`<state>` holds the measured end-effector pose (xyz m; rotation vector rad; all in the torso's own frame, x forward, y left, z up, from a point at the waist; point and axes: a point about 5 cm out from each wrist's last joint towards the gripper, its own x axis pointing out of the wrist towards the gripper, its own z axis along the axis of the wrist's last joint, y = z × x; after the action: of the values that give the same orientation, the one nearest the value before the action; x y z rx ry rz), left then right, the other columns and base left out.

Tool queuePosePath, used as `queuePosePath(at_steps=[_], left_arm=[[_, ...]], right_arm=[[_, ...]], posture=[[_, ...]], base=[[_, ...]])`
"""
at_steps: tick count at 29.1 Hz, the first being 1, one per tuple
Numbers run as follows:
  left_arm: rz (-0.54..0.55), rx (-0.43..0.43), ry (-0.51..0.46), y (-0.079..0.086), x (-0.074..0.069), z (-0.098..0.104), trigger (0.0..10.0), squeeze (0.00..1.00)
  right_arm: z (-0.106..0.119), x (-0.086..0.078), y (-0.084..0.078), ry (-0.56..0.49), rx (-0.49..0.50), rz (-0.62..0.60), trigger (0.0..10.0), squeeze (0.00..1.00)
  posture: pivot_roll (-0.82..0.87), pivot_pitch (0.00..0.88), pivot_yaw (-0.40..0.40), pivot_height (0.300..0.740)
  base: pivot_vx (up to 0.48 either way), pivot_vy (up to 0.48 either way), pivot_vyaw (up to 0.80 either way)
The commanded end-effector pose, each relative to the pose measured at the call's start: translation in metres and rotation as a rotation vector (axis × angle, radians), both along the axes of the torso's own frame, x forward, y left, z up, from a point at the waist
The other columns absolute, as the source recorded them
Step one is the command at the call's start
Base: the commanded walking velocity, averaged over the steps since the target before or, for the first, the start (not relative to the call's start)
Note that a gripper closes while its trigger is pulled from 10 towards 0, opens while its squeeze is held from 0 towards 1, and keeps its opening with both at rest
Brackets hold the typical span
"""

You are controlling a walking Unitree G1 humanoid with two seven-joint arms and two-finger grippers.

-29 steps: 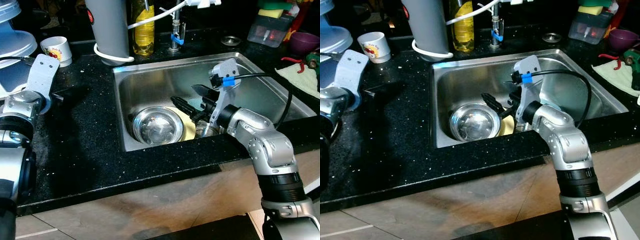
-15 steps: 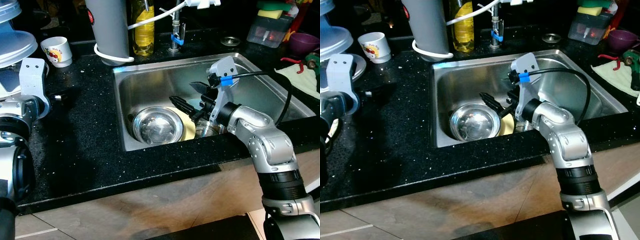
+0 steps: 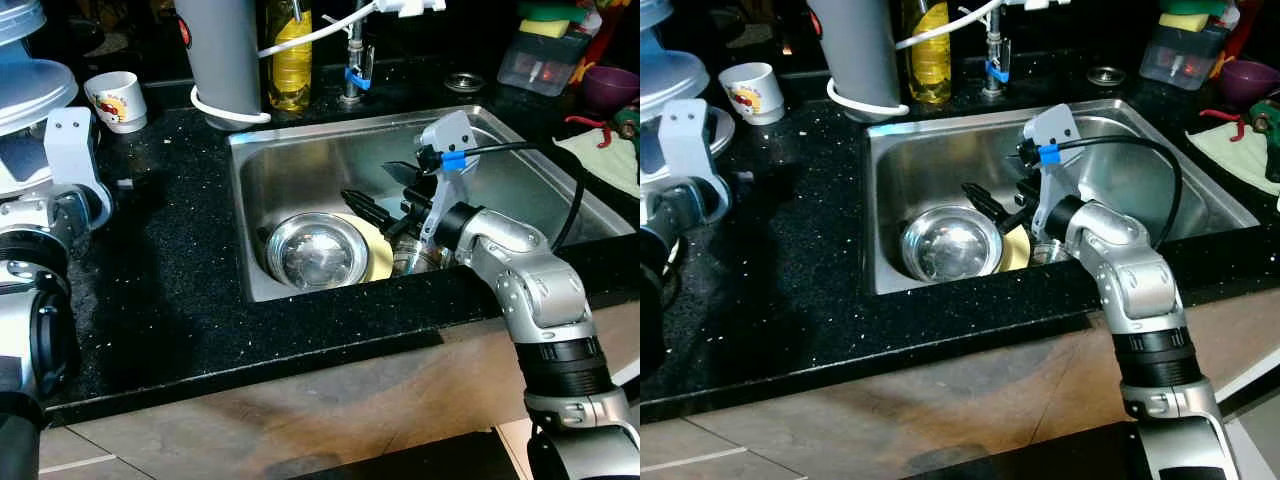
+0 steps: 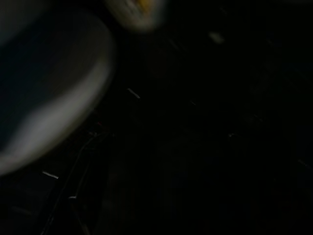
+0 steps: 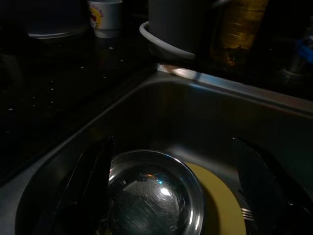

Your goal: Kitchen organization

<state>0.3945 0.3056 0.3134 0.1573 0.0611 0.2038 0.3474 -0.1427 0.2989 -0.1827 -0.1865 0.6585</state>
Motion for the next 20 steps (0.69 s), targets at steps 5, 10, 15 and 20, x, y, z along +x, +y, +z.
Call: queuePosePath(at_steps=[5,10,15,20], left_arm=[[0.068,0.044,-0.097,0.030,-0.018,0.022,10.0,0.46],[0.094,0.213,0.003,0.056,-0.042,0.031,10.0,0.89],[0.246,0.473,0.169,0.081,-0.063,0.033,10.0,1.00],[0.329,0.478,0.329,0.107,-0.085,0.010,3.5,0.00]], right_arm=[[0.000,-0.001,-0.001,-0.014,0.030,-0.005,10.0,0.00],[-0.001,0.001,0.002,-0.008,0.062,0.006,10.0,0.00],[-0.002,0.001,0.006,-0.001,0.078,0.018,10.0,0.00],[-0.003,0.002,0.008,0.007,0.093,0.026,10.0,0.00]], posture=[[-0.06,0.178,-0.003,0.740],[-0.04,0.180,-0.015,0.740],[-0.03,0.179,-0.016,0.740],[-0.03,0.183,-0.017,0.740]], base=[[0.000,0.000,0.00],[0.000,0.000,0.00],[0.000,0.000,0.00],[0.000,0.000,0.00]])
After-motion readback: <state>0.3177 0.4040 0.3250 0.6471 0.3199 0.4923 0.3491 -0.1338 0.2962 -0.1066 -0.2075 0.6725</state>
